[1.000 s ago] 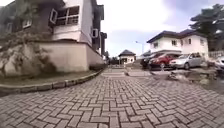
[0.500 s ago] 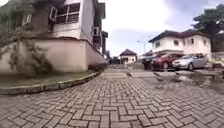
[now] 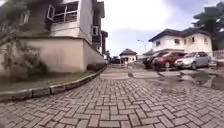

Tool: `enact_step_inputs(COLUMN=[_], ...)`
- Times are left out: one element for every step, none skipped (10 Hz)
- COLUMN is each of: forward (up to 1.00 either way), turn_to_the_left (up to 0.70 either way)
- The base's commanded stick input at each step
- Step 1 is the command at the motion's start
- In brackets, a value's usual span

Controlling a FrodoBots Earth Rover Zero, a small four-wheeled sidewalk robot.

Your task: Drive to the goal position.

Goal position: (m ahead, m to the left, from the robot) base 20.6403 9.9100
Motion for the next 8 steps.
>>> enact_step_inputs(forward=[0.69,0.69,0.69,0.69,0.69,0.69,0.69,0.69], turn_to_the_left=[0.03,0.03,0.03,0.03,0.03,0.03,0.03,0.03])
